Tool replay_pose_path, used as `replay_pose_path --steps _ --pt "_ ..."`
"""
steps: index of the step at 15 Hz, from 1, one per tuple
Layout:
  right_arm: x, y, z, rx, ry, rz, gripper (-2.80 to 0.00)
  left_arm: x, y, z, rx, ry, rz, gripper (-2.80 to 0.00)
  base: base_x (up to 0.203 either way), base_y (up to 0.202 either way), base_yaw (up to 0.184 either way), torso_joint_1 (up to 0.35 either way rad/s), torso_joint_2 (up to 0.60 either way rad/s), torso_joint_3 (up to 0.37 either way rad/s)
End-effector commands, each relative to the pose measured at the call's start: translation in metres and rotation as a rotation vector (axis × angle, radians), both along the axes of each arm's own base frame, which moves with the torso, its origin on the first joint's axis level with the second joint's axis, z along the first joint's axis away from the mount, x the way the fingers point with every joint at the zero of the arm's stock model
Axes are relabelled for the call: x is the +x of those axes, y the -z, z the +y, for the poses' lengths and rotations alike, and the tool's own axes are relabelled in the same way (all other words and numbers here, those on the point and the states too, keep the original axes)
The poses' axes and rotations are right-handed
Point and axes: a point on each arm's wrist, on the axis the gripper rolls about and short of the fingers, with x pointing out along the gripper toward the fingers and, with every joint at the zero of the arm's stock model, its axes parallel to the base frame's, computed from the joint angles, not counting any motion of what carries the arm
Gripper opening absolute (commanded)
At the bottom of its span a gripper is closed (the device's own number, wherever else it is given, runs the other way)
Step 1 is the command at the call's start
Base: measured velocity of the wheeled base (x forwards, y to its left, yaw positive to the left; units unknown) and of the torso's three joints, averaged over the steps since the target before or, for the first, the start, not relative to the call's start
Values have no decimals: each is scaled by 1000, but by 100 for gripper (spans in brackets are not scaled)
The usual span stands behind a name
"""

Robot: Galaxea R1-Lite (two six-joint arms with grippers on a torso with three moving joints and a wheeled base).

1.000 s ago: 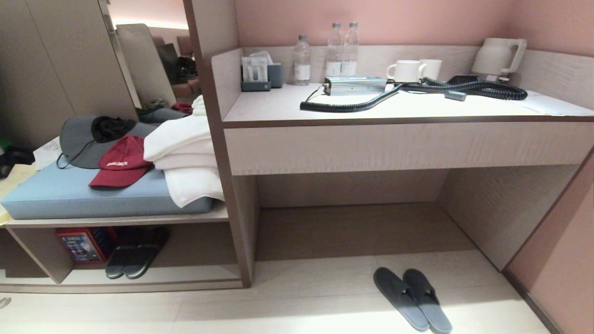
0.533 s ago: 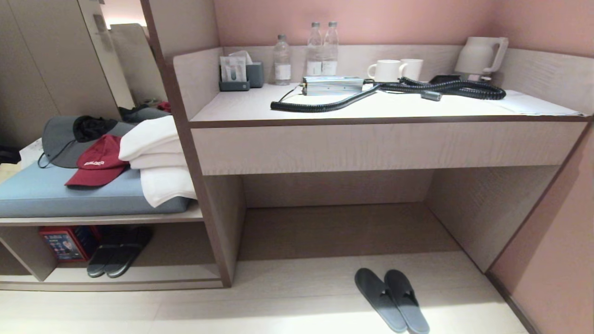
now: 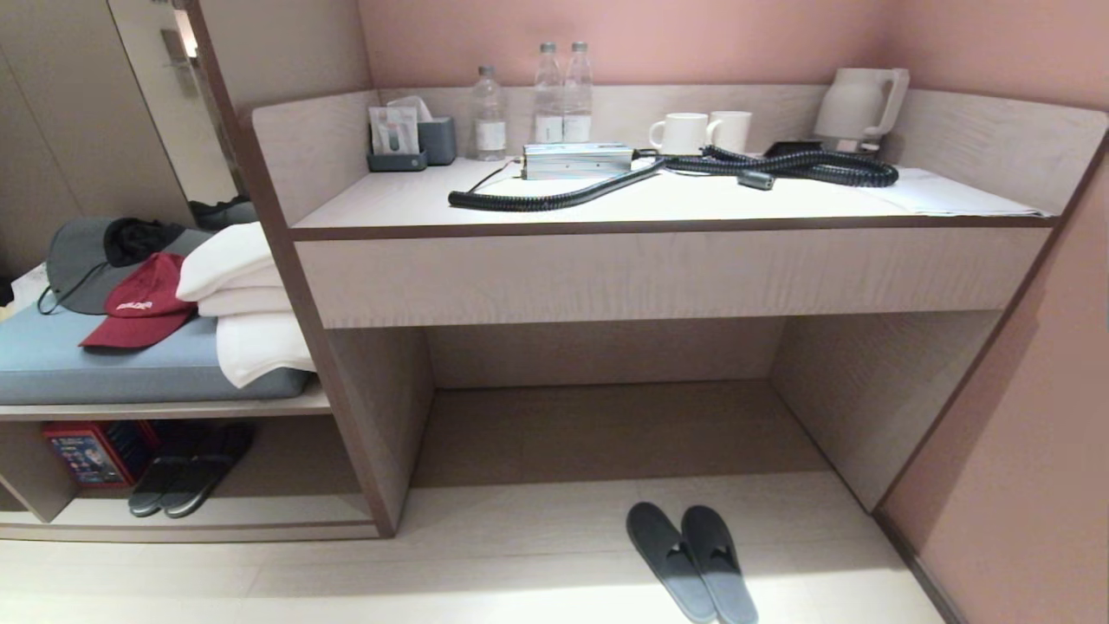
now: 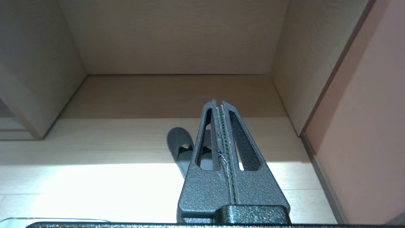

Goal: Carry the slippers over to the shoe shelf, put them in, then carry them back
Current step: Pick up the slippers on the floor

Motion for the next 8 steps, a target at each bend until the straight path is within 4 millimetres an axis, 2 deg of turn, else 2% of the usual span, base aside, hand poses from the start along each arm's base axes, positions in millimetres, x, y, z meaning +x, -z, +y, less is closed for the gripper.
replay_pose_path --steps 1,6,8 --pt "0 0 0 0 0 1 -280 0 0 0 1 0 1 -280 0 0 0 0 0 0" --pt "0 0 0 0 0 1 -280 0 0 0 1 0 1 -280 0 0 0 0 0 -9" --pt "0 0 0 0 0 1 -280 0 0 0 1 -1 1 -280 0 0 0 3 1 -168"
